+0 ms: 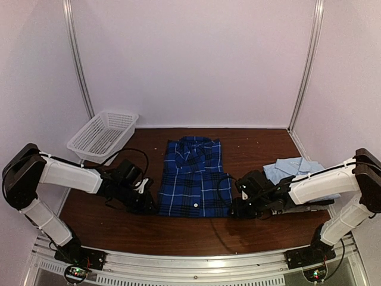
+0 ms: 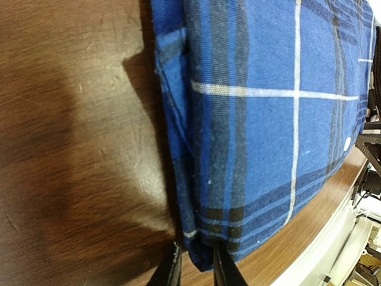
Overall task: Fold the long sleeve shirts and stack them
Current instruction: Pick up the 2/3-rectangle-folded shirt from the center of the board.
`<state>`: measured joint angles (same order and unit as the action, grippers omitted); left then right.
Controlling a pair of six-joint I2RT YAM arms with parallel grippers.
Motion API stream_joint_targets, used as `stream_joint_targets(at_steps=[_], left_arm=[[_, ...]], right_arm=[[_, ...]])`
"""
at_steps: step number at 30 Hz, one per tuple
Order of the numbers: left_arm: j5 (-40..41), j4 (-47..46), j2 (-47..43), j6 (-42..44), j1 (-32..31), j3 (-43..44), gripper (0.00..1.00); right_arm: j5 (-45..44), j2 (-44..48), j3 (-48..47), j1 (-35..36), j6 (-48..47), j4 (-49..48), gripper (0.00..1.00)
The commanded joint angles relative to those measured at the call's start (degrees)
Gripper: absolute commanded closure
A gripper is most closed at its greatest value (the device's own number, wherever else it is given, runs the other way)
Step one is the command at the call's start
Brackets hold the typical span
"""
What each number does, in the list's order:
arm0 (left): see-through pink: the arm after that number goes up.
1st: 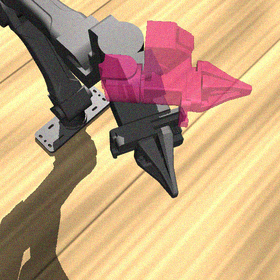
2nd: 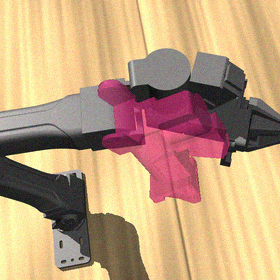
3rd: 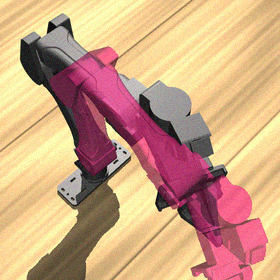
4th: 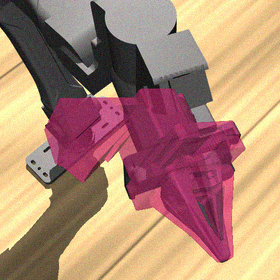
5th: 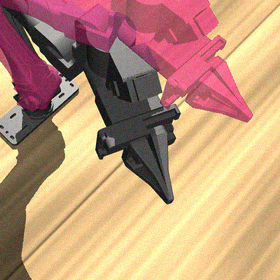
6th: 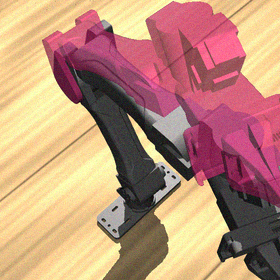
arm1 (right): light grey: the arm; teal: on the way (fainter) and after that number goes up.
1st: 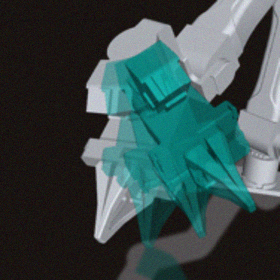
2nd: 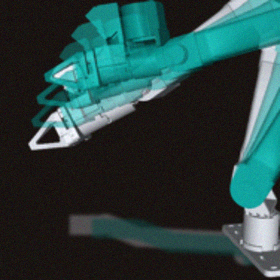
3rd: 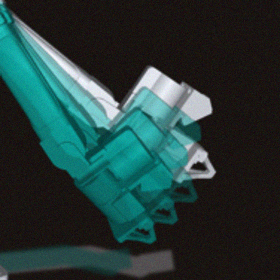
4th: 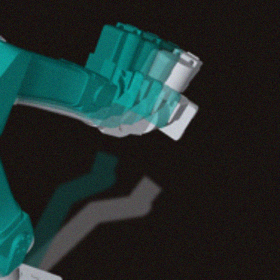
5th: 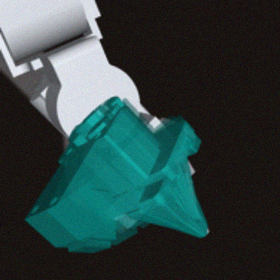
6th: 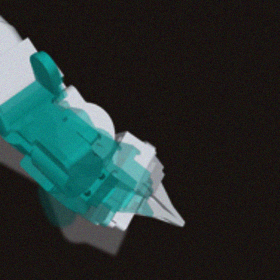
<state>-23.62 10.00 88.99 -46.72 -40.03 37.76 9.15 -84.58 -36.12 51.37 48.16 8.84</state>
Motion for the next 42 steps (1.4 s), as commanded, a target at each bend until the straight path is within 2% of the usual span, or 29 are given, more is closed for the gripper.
stream_joint_targets(at_steps=[1, 12, 21, 34, 42], left_arm=[[-0.5, -2.8, 1.1, -0.9, -1.0, -0.6, 0.79], [-1.1, -3.5, 1.4, -2.3, -1.7, -1.9, 0.79], [-1.9, -3.2, -1.5, -3.1, -1.7, -2.9, 0.7], [-5.8, -11.4, -5.9, -6.4, -1.7, -7.2, 0.7], [-4.5, -12.9, -4.2, -7.0, -1.7, -6.7, 0.63]], right_arm=[[1.2, -0.9, 0.9, -0.3, 0.6, -3.0, 0.64], [1.3, -1.4, 2.6, -0.4, 1.5, -5.4, 0.69], [1.7, -1.6, 3.2, -0.4, 1.6, -5.9, 0.71], [2.2, -2.2, 3.5, -0.4, 1.8, -6.3, 0.71], [2.5, -2.4, 3.7, -0.4, 1.8, -6.6, 0.71]])
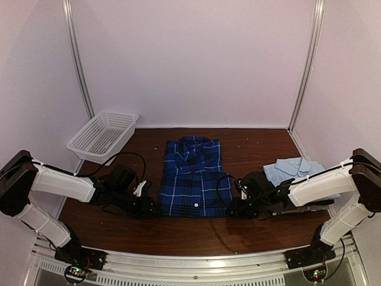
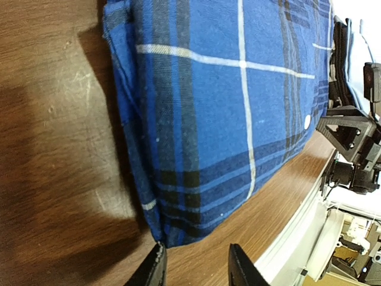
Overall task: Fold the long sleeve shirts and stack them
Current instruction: Pick up the 2/3-rectangle-folded shirt from the center of the board.
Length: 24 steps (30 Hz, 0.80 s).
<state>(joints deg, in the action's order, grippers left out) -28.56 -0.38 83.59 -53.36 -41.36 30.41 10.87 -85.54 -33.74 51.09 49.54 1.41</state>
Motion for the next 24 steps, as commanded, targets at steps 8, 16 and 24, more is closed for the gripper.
stream_joint_targets(at_steps=[8, 16, 24], left_arm=[[3.0, -1.4, 5.9, 0.9, -0.4, 1.8, 0.64], [4.1, -0.6, 6.8, 0.9, -0.4, 2.8, 0.77], [3.9, -0.1, 7.1, 1.0, -0.6, 2.8, 0.92]], right_arm=[[1.0, -1.2, 1.9, -0.1, 0.2, 1.0, 0.71], [1.1, 0.2, 3.2, -0.1, 0.8, -0.3, 0.7], [0.7, 3.0, 5.5, 0.0, 1.8, -1.2, 0.62]])
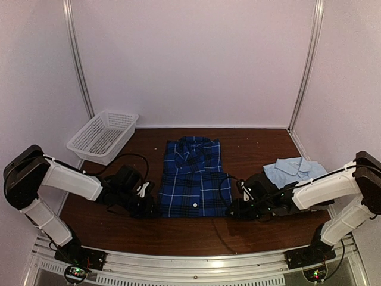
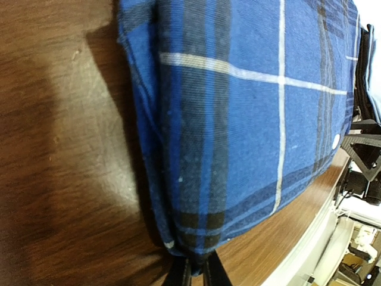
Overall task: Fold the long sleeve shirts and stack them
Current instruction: Pick up the 2/3-rectangle-folded shirt from the center of the board.
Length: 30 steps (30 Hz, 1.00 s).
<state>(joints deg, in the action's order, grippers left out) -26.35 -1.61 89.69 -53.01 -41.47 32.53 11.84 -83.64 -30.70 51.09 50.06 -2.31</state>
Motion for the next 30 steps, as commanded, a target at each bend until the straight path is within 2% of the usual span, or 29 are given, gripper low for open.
stream_joint_targets(at_steps=[1, 4, 8, 18, 20, 23, 30], left_arm=[[1.8, 1.2, 1.0, 0.6, -0.5, 0.7, 0.93], [2.0, 1.3, 1.0, 0.6, -0.7, 0.8, 0.99], [2.0, 1.3, 1.0, 0.6, -0.8, 0.9, 1.0], [2.4, 1.3, 1.1, 0.7, -1.5, 1.0, 1.0], [2.6, 1.3, 1.1, 0.8, -1.7, 1.0, 1.0], [3.3, 3.1, 0.5, 0.7, -2.0, 0.9, 1.0], [7.7, 10.0, -5.5, 0.6, -3.7, 1.3, 1.0]], right_arm=[[-0.2, 1.4, 2.7, -0.1, 1.4, 2.5, 0.62], [-0.6, 2.2, 3.5, 0.0, 1.7, 2.5, 0.62], [-0.9, 2.2, 3.7, -0.1, 1.8, 0.6, 0.63], [0.6, -1.4, 4.1, -0.1, 1.9, -5.9, 0.78], [0.6, -1.6, 4.0, -0.1, 1.7, -6.8, 0.84], [0.0, -1.2, 3.6, -0.1, 1.2, -5.9, 1.0], [-0.5, 4.9, 5.1, 0.1, 0.6, -1.7, 1.0]])
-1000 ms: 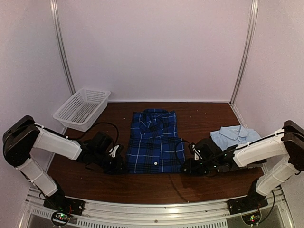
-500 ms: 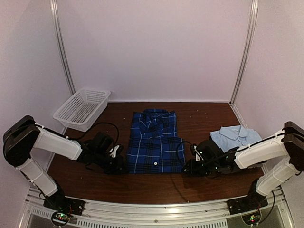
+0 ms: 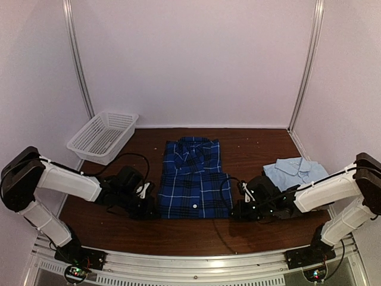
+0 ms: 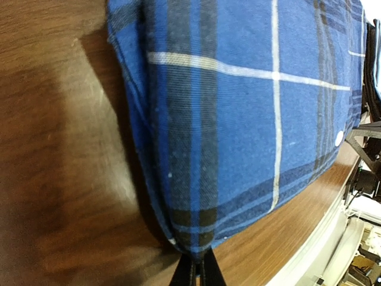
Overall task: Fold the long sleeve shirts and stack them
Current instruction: Pick up the 2/3-rectangle-folded shirt from the center of the board, then fold the 2/3-rectangle-folded shirt at the center of the board.
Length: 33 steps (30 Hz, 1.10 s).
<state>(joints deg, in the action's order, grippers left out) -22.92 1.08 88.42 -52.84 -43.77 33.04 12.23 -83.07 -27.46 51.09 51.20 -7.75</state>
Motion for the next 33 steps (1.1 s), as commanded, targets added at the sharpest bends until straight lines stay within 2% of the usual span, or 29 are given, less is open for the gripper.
stream_joint_targets(at_steps=[1, 9, 12, 14, 16, 19, 25, 28, 31, 33], left_arm=[[5.0, 8.5, -5.7, 0.2, -1.9, 0.6, 1.0], [10.1, 19.3, -18.8, -3.9, -8.2, 0.3, 1.0], [11.6, 23.4, -22.7, -3.6, -8.6, 4.2, 1.0], [13.0, 26.1, -21.8, -0.4, -6.9, 10.3, 1.0], [11.1, 27.4, -18.0, 3.7, -2.6, 15.8, 1.0], [4.5, 24.2, -9.3, 11.0, 5.7, 23.1, 1.0], [-3.6, 15.9, 19.6, 18.9, 19.3, 44.5, 1.0], [-3.7, 12.0, 32.5, 18.5, 22.1, 56.0, 1.0], [-2.9, 11.6, 42.5, 17.6, 22.3, 65.0, 1.0], [-4.3, 10.7, 46.6, 15.7, 22.3, 67.6, 1.0]], right_arm=[[-1.1, 5.7, 2.6, 0.3, -0.3, 4.4, 1.0], [-2.3, 20.0, 1.4, 4.4, 2.2, 15.2, 1.0], [-2.8, 22.7, -4.1, 4.4, 1.1, 18.8, 1.0], [-2.9, 21.4, -9.8, 2.3, -1.0, 22.6, 1.0], [0.2, 17.9, -14.9, -2.2, -3.6, 22.5, 1.0], [6.5, 8.6, -23.8, -11.0, -7.7, 18.4, 1.0], [11.9, -22.6, -44.5, -23.2, -11.4, 10.0, 1.0], [14.9, -36.6, -54.3, -26.3, -10.8, 5.4, 1.0], [16.2, -47.2, -65.4, -27.7, -11.5, 8.6, 1.0], [16.5, -50.6, -68.3, -27.9, -12.0, 10.8, 1.0]])
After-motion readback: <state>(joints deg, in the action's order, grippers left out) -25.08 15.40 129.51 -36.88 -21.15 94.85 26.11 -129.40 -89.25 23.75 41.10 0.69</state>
